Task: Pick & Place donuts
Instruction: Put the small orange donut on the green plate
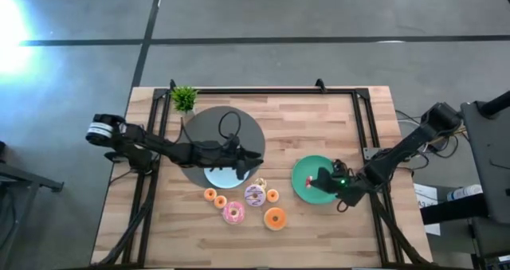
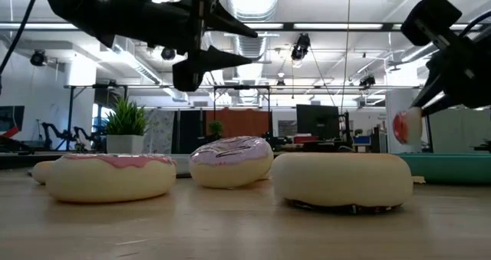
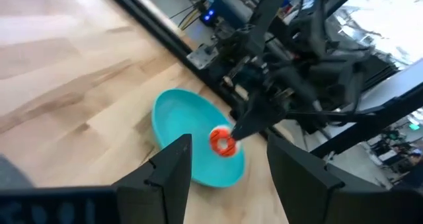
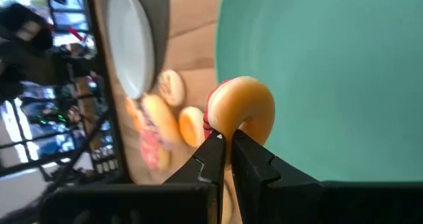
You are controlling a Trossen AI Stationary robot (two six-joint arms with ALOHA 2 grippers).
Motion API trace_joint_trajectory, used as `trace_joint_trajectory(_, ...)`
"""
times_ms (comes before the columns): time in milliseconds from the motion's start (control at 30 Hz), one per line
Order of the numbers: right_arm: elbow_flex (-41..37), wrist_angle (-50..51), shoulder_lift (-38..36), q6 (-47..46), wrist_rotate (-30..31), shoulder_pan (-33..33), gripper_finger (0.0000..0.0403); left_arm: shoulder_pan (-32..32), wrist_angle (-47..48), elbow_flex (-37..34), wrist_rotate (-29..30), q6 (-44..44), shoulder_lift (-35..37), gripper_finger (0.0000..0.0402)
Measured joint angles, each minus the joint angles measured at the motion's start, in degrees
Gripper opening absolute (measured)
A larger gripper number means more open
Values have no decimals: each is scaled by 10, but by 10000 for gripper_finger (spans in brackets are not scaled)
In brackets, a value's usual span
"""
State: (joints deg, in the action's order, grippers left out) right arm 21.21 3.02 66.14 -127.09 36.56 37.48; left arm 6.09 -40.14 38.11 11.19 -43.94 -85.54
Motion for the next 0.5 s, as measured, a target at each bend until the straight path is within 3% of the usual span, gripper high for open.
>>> trace_joint_trajectory(200,0,-99,44,54,-68,-23,13,1,0,0,0,2,2,171)
trace_joint_trajectory(500,0,-130,109,50,-66,-46,13,2,0,-6,0,2,2,171)
